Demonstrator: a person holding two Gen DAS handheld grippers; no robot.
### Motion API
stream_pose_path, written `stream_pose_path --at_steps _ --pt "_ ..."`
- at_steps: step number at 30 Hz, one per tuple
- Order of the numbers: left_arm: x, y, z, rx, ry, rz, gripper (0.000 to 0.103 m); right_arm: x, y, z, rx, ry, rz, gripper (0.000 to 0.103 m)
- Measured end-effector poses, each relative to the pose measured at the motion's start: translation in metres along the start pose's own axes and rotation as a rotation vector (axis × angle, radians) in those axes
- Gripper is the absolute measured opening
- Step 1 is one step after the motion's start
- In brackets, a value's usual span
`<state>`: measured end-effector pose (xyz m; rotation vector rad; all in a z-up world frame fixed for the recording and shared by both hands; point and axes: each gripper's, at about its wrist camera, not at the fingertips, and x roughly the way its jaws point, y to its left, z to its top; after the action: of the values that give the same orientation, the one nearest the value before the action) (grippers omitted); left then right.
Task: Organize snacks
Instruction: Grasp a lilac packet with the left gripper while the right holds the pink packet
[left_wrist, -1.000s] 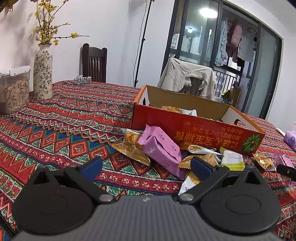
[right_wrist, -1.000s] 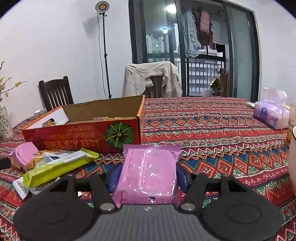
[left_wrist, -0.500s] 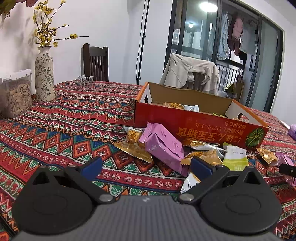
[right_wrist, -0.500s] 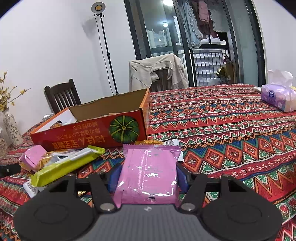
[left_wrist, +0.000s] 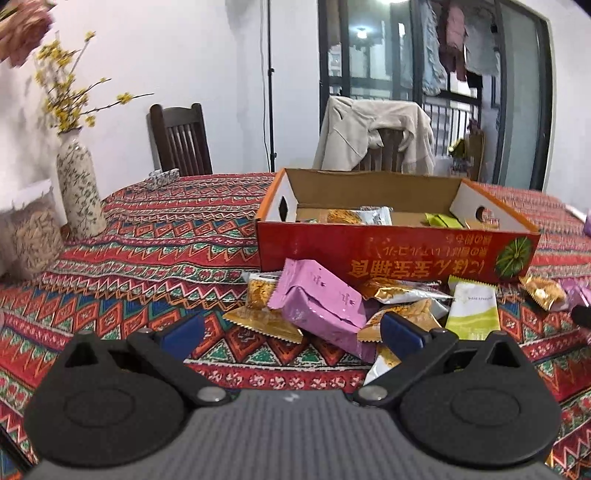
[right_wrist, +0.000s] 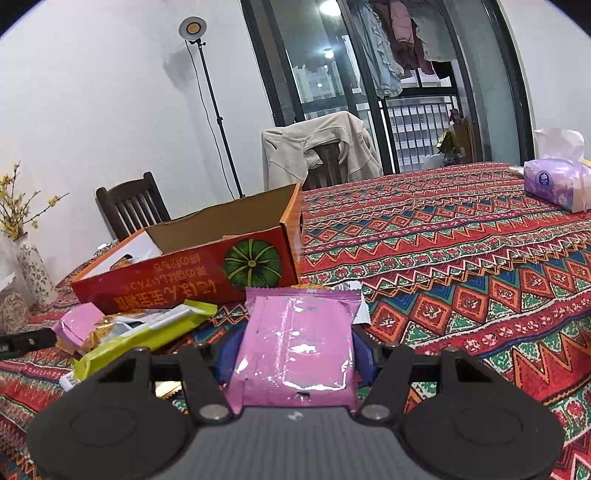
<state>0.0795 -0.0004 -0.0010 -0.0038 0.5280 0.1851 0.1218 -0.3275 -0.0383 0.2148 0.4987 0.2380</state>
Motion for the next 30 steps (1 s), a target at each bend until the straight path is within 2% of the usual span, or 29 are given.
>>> stream_pose_path --at_steps 9,12,14,16,20,21,24,29,30 --pt "0.036 -0.018 0.023 0.066 0.011 0.076 0.103 0.001 -0.001 0.0 0.009 -0.001 0.005 0.061" --pt "0.051 -0.02 0.025 0.075 0.033 0.069 0.101 0.0 -0.001 0.0 0.01 0.0 0.007 0.061" --pt "0.056 -0.019 0.024 0.063 0.043 0.037 0.094 0.001 -0.002 0.001 0.012 0.002 0.01 0.061" --pt "0.058 -0.018 0.021 0.058 0.055 -0.008 0.071 0.002 -0.001 0.0 0.013 0.004 0.012 0.061" --pt "0.058 -0.018 0.016 0.064 0.065 -0.043 0.058 0.003 -0.001 0.001 0.014 0.008 0.015 0.061" --pt "0.056 -0.018 0.015 0.06 0.059 -0.06 0.05 0.003 -0.001 0.001 0.015 0.008 0.016 0.061" --pt "0.048 -0.018 0.015 0.06 0.029 -0.106 0.04 0.004 -0.002 0.001 0.016 0.01 0.017 0.061" --pt "0.038 -0.02 0.016 0.05 -0.008 -0.156 0.037 0.004 -0.003 0.001 0.016 0.01 0.017 0.061" --pt "0.038 -0.021 0.016 0.053 -0.006 -0.153 0.032 0.005 -0.002 0.001 0.016 0.01 0.017 0.061"
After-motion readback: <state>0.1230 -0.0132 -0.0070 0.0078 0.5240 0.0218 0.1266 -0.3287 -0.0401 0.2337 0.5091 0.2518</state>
